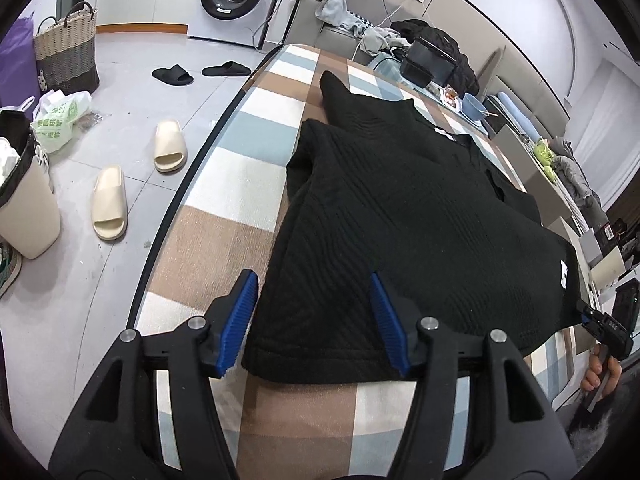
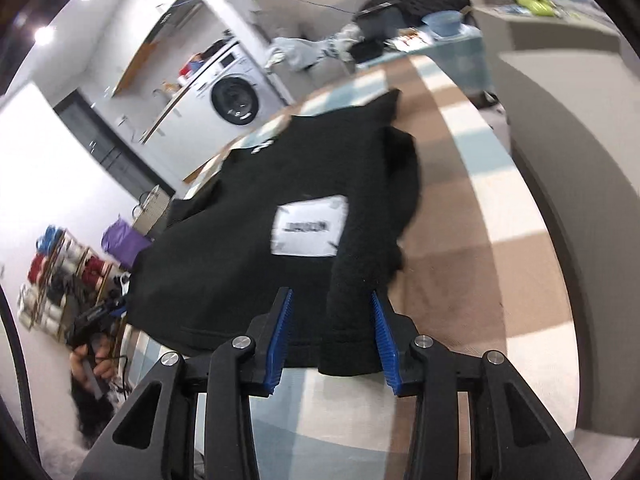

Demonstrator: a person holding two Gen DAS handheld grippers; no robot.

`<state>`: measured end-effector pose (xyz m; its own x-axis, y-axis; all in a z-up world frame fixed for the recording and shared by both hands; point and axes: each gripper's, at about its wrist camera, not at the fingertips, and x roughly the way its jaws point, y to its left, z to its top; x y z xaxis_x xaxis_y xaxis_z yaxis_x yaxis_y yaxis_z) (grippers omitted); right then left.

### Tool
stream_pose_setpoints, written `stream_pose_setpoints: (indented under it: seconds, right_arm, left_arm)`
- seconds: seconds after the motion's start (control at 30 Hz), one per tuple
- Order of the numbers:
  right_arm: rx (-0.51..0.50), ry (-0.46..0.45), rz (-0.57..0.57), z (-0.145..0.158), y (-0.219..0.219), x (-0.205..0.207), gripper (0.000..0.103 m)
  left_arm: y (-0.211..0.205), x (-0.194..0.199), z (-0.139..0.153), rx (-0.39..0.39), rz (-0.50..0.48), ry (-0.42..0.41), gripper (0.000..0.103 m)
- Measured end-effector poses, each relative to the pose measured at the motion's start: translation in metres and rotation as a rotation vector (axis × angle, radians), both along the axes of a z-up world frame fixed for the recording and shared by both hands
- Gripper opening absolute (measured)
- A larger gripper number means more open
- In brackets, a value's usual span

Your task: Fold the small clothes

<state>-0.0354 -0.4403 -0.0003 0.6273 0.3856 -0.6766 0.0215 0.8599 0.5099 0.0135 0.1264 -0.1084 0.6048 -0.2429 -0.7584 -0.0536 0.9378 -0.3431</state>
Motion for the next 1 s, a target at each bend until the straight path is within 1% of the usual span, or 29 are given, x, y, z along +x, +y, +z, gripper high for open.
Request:
stream_pose_setpoints:
  seconds: [0.1, 0.2, 0.23, 0.27, 0.3, 0.33, 0.37, 0.4, 0.43, 0.57, 0.73, 0.87, 0.93, 1.0]
  right_arm:
    - [0.048, -0.006, -0.007, -0.006, -0.006, 0.003, 0.040]
    - [0.017, 0.018, -0.035, -0.009, -0.005, 0.012, 0.039]
    - [0.004, 0.019, -0.040, -0.009, -0.003, 0.014, 0.034]
    - [-0.009, 0.012, -0.039, -0.008, -0.001, 0.016, 0.024]
    - [-0.020, 0.006, -0.040, -0.007, 0.000, 0.017, 0.021]
    - [-0.035, 0.004, -0.044, -0.006, 0.002, 0.018, 0.016]
    - [-0.044, -0.003, -0.049, -0.004, 0.002, 0.018, 0.009]
    - [-0.041, -0.020, -0.049, -0.002, 0.002, 0.018, 0.007]
    - [-0.040, -0.035, -0.050, 0.000, 0.003, 0.016, 0.006]
    - [-0.016, -0.107, -0.063, 0.015, 0.002, 0.012, 0.005]
    - [0.000, -0.180, -0.116, 0.045, -0.005, 0.019, 0.004]
    - [-0.014, -0.234, -0.132, 0.069, -0.005, 0.041, 0.004]
    - [-0.016, -0.255, -0.148, 0.081, -0.007, 0.056, 0.004]
    - [-0.027, -0.280, -0.176, 0.091, -0.010, 0.069, 0.004]
  left_arm:
    - [0.004, -0.002, -0.002, -0.006, 0.004, 0.006, 0.055]
    - [0.007, 0.000, -0.006, 0.008, 0.026, 0.026, 0.055]
    - [0.008, 0.000, -0.007, 0.011, 0.035, 0.030, 0.055]
    - [0.008, 0.000, -0.008, 0.011, 0.038, 0.028, 0.055]
    - [0.008, 0.000, -0.008, 0.009, 0.039, 0.016, 0.050]
    - [0.008, -0.002, -0.007, 0.010, 0.039, -0.008, 0.033]
    - [0.007, -0.003, -0.005, 0.013, 0.032, -0.030, 0.023]
    - [0.005, -0.004, -0.003, 0.016, 0.022, -0.038, 0.012]
    - [0.004, -0.004, -0.002, 0.015, 0.018, -0.049, 0.006]
    - [0.005, -0.007, 0.011, 0.010, 0.026, -0.102, 0.003]
    - [0.008, -0.001, 0.040, -0.008, 0.040, -0.169, 0.003]
    - [0.011, 0.021, 0.066, -0.027, 0.035, -0.225, 0.003]
    - [0.011, 0.039, 0.079, -0.015, 0.032, -0.253, 0.003]
    - [0.011, 0.057, 0.089, -0.023, 0.031, -0.272, 0.003]
